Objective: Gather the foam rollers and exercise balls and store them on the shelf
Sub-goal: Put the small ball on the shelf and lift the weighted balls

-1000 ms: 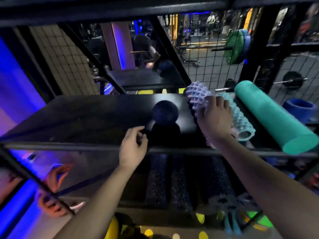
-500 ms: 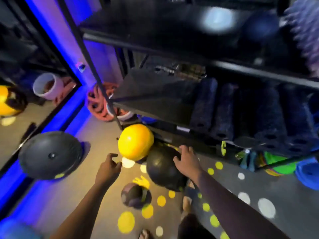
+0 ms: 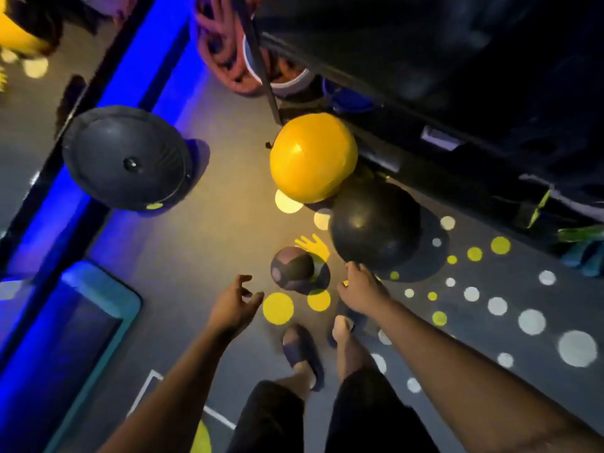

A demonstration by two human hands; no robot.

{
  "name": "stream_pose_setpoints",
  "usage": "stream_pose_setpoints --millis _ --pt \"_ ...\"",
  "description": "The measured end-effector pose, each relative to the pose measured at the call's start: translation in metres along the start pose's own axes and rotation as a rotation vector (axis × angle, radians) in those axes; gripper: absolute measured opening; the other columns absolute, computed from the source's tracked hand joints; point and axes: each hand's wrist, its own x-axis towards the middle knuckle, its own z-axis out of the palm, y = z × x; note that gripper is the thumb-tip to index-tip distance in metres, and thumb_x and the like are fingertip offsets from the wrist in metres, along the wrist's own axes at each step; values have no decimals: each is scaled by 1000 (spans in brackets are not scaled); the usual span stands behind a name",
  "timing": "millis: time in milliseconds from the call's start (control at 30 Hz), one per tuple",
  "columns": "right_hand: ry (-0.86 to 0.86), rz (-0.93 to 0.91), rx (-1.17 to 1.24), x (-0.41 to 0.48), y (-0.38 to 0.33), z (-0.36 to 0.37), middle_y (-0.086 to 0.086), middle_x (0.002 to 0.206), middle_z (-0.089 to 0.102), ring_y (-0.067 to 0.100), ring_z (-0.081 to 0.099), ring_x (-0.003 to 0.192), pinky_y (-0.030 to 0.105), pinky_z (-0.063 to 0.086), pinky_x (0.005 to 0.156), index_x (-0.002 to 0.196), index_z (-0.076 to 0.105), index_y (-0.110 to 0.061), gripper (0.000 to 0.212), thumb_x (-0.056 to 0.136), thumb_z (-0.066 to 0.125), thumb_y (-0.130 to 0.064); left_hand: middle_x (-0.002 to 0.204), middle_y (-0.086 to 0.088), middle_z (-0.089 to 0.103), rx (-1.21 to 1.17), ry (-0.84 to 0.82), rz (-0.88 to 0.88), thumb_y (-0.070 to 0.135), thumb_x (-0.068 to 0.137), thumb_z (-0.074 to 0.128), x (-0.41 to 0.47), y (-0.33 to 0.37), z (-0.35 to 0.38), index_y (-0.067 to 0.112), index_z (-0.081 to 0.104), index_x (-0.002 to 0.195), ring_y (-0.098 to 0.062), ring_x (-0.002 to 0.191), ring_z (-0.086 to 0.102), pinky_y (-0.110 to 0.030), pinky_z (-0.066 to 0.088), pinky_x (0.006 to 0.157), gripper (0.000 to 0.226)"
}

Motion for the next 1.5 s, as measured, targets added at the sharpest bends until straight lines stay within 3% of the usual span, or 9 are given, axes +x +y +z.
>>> stream_pose_setpoints --millis 233,467,567,700,800,967,1067,1333,1500 --pt "-31 107 145 154 5 89 19 133 59 38 54 125 39 45 95 128 54 -8 39 101 53 -36 121 -15 70 -223 -70 -186 35 101 62 165 -31 79 13 52 139 -33 98 69 -35 55 81 45" --pt "0 474 738 324 20 228 8 146 51 32 50 132 48 42 110 142 46 -16 74 89 56 -68 132 -19 64 -268 -118 -272 85 61 59 357 -124 179 18 47 146 -37 120 65 -50 54 101 108" --pt "3 536 976 380 24 270 -7 138 53 25 51 131 51 43 106 135 53 -39 71 77 60 -80 143 -9 59 -322 -131 -305 94 46 65 403 -144 197 26 38 154 -26 126 61 -46 51 107 131" --pt "-204 610 1257 417 30 305 -2 134 63 28 65 108 51 57 83 138 51 -38 107 47 77 -88 141 6 59 -599 -338 -438 58 83 77 421 -144 215 24 32 158 -16 115 59 -45 50 101 94" --pt "-150 650 1258 396 21 295 3 131 60 34 62 109 56 57 80 138 48 -36 114 39 80 -82 123 -2 67 -654 -360 -465 52 81 80 412 -142 207 22 46 144 -22 95 68 -58 57 93 77" --pt "160 656 1245 300 -33 236 -1 122 63 29 66 103 56 58 88 97 51 -52 86 25 81 -86 108 -4 72 -679 -344 -365 43 83 82 333 -97 116 27 50 136 -13 71 72 -37 59 69 64" --pt "276 519 1256 208 -100 154 -2 125 63 25 65 108 51 57 92 108 53 -47 84 38 81 -83 112 5 69 -697 -308 -222 40 90 74 260 -40 27 29 48 136 -2 79 67 -28 53 60 54" --pt "589 -24 1303 -60 -294 -138 -9 122 66 13 64 109 41 54 99 127 54 -38 90 48 80 -73 129 3 63 -772 -114 377 65 68 81 19 175 -273 28 44 137 -12 113 66 -50 57 98 87" --pt "862 -336 1410 -196 -329 -260 -7 120 69 12 68 109 42 54 101 114 55 -38 75 51 84 -68 114 20 54 -731 -80 822 26 92 72 -118 284 -369 21 42 132 41 81 44 14 26 83 50"
